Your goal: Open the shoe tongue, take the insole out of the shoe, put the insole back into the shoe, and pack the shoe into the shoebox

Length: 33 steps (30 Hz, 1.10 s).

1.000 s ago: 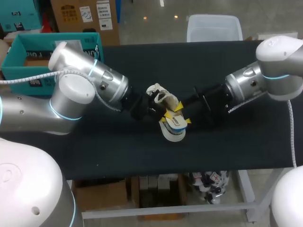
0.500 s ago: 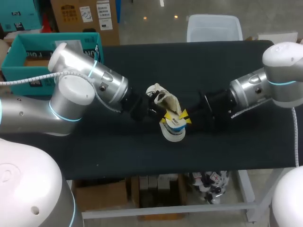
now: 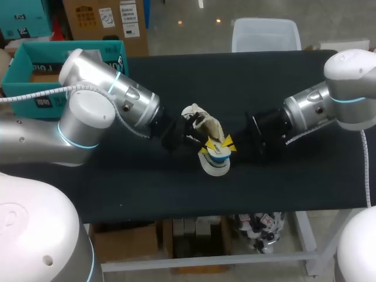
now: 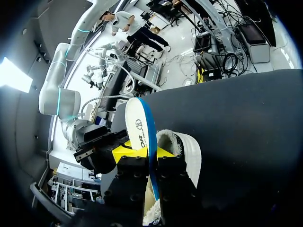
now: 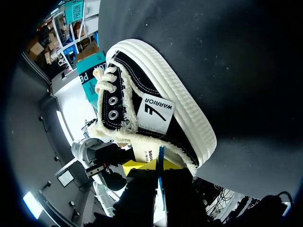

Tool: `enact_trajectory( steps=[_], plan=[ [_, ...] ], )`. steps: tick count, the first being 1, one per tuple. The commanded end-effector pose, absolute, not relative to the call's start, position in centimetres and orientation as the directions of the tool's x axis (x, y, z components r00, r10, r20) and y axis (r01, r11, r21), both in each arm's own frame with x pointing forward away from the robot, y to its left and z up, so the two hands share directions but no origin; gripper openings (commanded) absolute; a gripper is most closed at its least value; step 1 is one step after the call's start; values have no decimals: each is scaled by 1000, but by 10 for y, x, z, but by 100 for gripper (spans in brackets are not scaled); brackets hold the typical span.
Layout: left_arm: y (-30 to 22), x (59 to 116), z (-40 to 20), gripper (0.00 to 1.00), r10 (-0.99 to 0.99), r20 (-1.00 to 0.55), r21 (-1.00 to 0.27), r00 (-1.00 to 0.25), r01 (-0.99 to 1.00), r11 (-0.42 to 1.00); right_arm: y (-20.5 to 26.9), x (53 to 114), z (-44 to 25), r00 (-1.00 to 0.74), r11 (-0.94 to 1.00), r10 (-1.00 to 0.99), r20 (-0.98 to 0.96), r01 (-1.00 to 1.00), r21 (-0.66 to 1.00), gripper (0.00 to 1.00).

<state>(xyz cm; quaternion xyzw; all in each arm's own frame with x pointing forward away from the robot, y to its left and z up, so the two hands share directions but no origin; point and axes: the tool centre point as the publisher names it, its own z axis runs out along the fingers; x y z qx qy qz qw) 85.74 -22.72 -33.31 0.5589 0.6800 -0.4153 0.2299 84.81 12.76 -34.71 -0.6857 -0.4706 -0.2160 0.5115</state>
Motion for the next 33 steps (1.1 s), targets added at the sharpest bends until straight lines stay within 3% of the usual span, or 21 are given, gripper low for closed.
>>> enact_trajectory(
  steps=[1,24,25,26,27,28,30,33],
  plan=[
    [-227,858,-337,0,573,-774,-308,-270,951,31,129,852,-347,464,-39,432,774,866,-498,0],
    [-226,879,-356,0,577,-751,-330,-321,939,94,137,871,-355,488,-37,449,748,847,-531,0],
    [-225,879,-356,0,576,-752,-330,-322,939,94,135,868,-354,490,-41,443,751,848,-529,20],
    [-224,879,-355,0,573,-754,-331,-323,939,94,133,866,-352,493,-48,438,752,848,-528,48],
    [-223,879,-355,0,571,-755,-331,-323,939,95,131,862,-351,493,-50,434,754,849,-526,86],
    [-223,878,-355,0,570,-755,-331,-324,939,95,129,859,-349,492,-55,428,758,852,-521,96],
    [-222,878,-355,0,569,-756,-330,-324,939,97,125,852,-346,488,-59,423,763,855,-515,96],
    [-223,876,-354,0,569,-756,-328,-323,940,97,121,844,-342,480,-61,414,773,862,-503,78]
  ],
)
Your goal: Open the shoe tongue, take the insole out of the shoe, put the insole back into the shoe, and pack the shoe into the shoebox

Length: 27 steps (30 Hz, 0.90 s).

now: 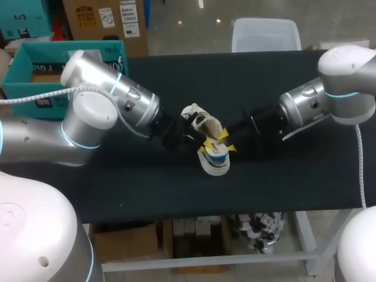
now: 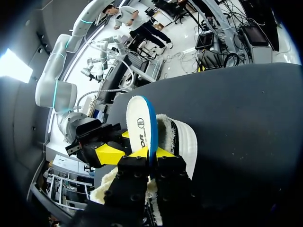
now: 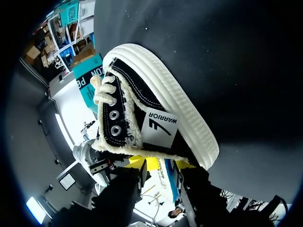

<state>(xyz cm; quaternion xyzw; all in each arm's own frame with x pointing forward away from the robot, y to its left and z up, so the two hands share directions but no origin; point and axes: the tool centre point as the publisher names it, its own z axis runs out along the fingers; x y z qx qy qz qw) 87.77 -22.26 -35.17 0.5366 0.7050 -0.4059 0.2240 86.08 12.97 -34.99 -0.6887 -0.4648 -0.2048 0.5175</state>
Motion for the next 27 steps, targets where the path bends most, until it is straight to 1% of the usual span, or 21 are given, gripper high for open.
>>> enact_trajectory(
  steps=[1,2,3,5,6,7,11,12,13,16,17,18,23,24,25,27],
  plan=[
    [-223,875,-354,0,569,-756,-328,-322,940,97,120,843,-341,479,-60,412,775,863,-502,72],
    [-223,875,-354,0,569,-757,-327,-322,940,96,120,842,-341,478,-60,411,776,864,-500,69],
    [-224,875,-354,0,569,-757,-327,-322,940,96,120,841,-340,473,-52,406,782,866,-497,70],
    [-224,874,-354,0,568,-757,-327,-321,940,97,122,840,-340,468,-43,407,785,868,-495,67],
    [-225,874,-354,0,568,-758,-327,-322,940,97,122,839,-340,465,-36,405,787,869,-494,61],
    [-225,874,-354,0,567,-758,-326,-321,940,97,123,839,-341,465,-35,405,787,869,-494,52],
    [-227,873,-354,0,568,-759,-324,-319,941,95,126,841,-344,461,-23,400,792,869,-495,31],
    [-227,873,-354,0,568,-759,-324,-319,941,95,126,841,-345,459,-17,398,794,869,-494,17],
    [-227,873,-354,0,568,-759,-324,-318,941,95,127,841,-346,459,-15,397,795,869,-495,11],
    [-227,872,-354,0,569,-758,-324,-318,941,95,128,842,-347,458,-5,395,797,868,-496,10],
    [-227,872,-354,0,569,-758,-324,-319,941,96,129,842,-347,457,-3,395,797,868,-496,6],
    [-227,872,-354,0,570,-757,-324,-319,941,97,129,842,-347,455,1,394,798,868,-496,0],
    [-226,871,-351,0,572,-755,-322,-320,941,101,129,842,-344,446,7,392,805,873,-487,0],
    [-225,870,-349,2,571,-757,-321,-318,942,99,129,842,-343,445,7,392,805,874,-486,0],
    [-225,869,-347,35,568,-761,-319,-312,943,91,129,842,-343,444,6,392,806,874,-485,0],
    [-225,865,-344,38,567,-765,-314,-304,946,82,129,842,-343,444,2,394,805,875,-484,0]
  ],
)
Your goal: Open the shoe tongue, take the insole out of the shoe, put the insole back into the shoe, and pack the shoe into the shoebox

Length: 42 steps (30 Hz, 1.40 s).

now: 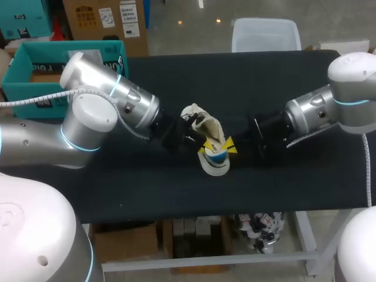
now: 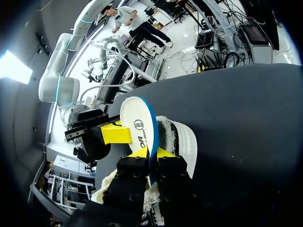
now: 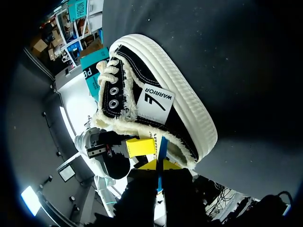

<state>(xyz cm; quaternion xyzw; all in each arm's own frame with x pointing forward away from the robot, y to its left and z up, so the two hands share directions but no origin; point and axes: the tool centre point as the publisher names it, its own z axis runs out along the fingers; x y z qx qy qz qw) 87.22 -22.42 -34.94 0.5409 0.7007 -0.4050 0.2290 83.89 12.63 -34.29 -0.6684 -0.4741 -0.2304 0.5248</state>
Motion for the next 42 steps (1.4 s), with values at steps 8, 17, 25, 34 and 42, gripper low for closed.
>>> enact_trajectory(
  steps=[8,17,25,34,42],
  plan=[
    [-226,855,-340,0,567,-774,-307,-282,950,54,128,846,-344,453,-13,404,794,871,-490,0],
    [-229,870,-354,0,577,-756,-320,-308,944,85,133,864,-351,473,-15,413,778,858,-514,0],
    [-230,882,-360,0,572,-750,-333,-334,936,111,137,876,-358,491,-9,417,765,844,-537,0],
    [-229,880,-358,0,566,-755,-332,-331,937,106,128,851,-343,481,-46,412,774,859,-510,47],
    [-231,877,-357,0,563,-758,-328,-328,939,105,126,836,-342,475,-46,411,778,863,-503,34]
  ],
)
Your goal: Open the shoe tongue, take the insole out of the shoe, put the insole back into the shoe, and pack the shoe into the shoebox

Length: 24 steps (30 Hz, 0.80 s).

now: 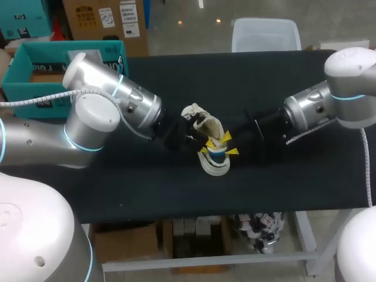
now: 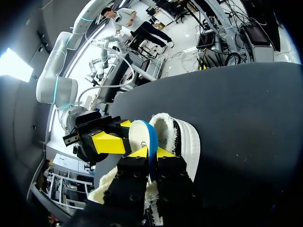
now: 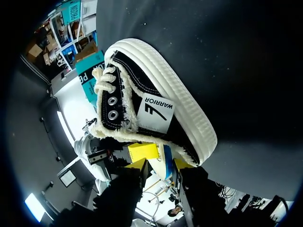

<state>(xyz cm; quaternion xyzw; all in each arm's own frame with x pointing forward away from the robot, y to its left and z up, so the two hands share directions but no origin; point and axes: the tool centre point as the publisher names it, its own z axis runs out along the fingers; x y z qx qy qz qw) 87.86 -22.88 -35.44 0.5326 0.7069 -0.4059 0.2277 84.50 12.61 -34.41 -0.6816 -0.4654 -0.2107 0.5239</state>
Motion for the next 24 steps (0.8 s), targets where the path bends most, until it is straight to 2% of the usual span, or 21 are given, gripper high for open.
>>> enact_trajectory(
  steps=[1,9,12,13,15,19,20,22,23,24],
  plan=[
    [-231,876,-357,0,563,-758,-328,-328,939,105,127,836,-342,475,-43,411,778,863,-503,34],
    [-230,875,-356,0,561,-760,-324,-329,940,112,134,839,-352,478,-15,414,774,854,-519,33],
    [-230,875,-356,0,560,-760,-322,-330,939,116,136,839,-353,477,-7,414,775,853,-522,27],
    [-230,875,-357,0,560,-759,-322,-331,939,117,136,839,-353,477,-6,414,775,853,-522,20],
    [-230,875,-358,0,562,-758,-321,-331,939,120,138,838,-353,475,-4,418,774,853,-522,0],
    [-229,873,-355,0,564,-755,-322,-333,939,123,138,837,-349,465,-17,440,768,860,-510,0],
    [-228,873,-353,4,564,-756,-321,-333,939,123,138,836,-348,462,-26,452,763,862,-506,0],
    [-224,871,-346,31,562,-760,-315,-327,941,122,137,836,-346,458,-30,460,761,864,-502,0],
    [-222,871,-343,40,559,-764,-309,-322,943,121,137,836,-346,457,-40,469,756,866,-499,0],
    [-220,870,-339,42,557,-767,-303,-318,945,122,137,836,-346,458,-42,470,755,866,-499,0]
  ],
)
